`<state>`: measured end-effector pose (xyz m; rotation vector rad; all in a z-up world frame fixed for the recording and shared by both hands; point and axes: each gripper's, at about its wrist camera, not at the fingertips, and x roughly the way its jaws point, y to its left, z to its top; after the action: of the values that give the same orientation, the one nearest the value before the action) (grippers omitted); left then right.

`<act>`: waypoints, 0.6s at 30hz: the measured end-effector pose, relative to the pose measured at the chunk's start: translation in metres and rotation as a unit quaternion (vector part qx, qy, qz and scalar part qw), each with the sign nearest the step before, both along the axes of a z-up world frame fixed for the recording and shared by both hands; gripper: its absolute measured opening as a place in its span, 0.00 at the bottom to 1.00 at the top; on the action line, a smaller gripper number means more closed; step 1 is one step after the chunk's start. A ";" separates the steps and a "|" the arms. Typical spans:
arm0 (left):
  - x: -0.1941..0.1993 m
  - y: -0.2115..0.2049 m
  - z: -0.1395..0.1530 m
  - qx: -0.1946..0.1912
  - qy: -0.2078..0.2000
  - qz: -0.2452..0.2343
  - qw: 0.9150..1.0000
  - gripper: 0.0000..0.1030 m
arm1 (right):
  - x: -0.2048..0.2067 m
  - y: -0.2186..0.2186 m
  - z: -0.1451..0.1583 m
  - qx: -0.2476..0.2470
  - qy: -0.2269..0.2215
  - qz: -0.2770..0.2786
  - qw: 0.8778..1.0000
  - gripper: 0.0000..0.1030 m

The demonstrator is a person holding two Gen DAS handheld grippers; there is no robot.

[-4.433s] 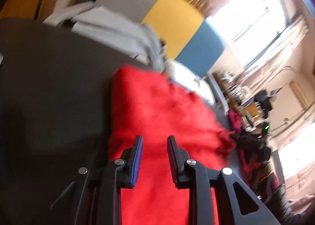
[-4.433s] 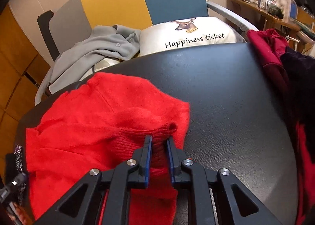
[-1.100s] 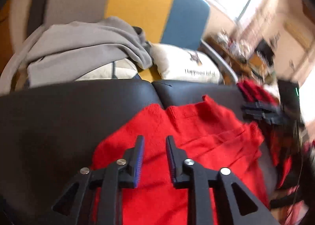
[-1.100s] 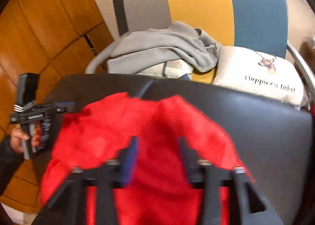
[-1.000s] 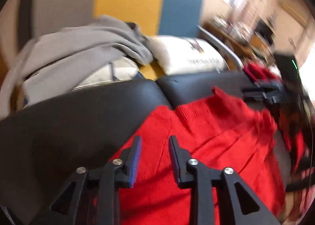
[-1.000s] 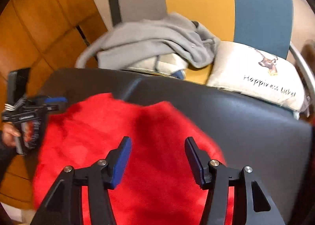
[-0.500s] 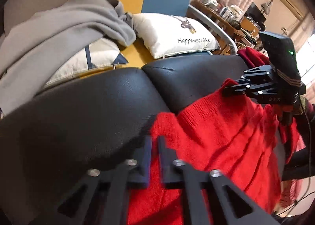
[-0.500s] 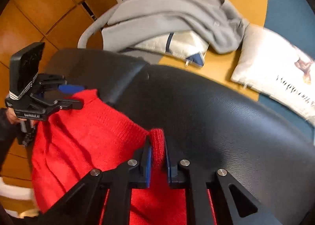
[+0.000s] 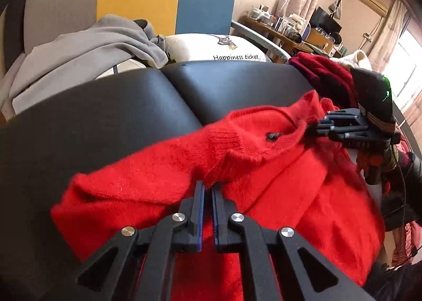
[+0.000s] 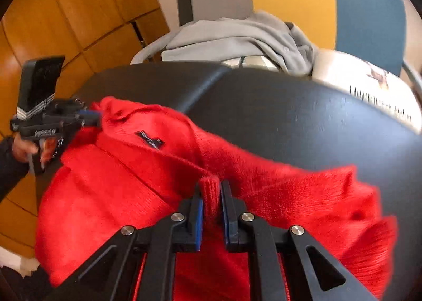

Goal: Fold clothes

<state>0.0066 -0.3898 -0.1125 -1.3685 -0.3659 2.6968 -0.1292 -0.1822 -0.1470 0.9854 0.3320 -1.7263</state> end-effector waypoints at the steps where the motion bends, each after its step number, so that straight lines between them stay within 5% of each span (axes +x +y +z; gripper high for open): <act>1: 0.001 0.000 -0.001 0.000 0.001 0.004 1.000 0.03 | -0.001 0.002 0.000 -0.007 -0.004 -0.007 1.000 0.12; 5: 0.005 0.009 -0.002 -0.037 -0.007 0.001 0.999 0.04 | 0.004 0.003 0.004 -0.003 -0.001 -0.007 1.000 0.24; 9: 0.010 0.017 -0.002 -0.062 -0.011 -0.002 0.998 0.05 | 0.014 0.008 0.017 0.018 -0.007 0.009 1.000 0.78; 12: 0.014 0.020 -0.001 -0.067 -0.011 -0.003 0.998 0.05 | 0.018 0.011 0.029 0.022 -0.023 0.017 0.999 0.76; 15: 0.019 0.019 0.002 -0.062 -0.010 -0.002 0.998 0.05 | 0.018 0.017 0.052 -0.022 -0.039 -0.005 0.999 0.55; 18: 0.027 0.015 0.004 -0.054 -0.019 -0.006 0.998 0.06 | 0.018 0.002 0.034 0.002 -0.068 -0.022 0.997 0.55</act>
<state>0.0333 -0.3746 -0.1088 -1.4466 -0.2188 2.7206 -0.1111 -0.1803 -0.1129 1.1140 0.2286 -1.6882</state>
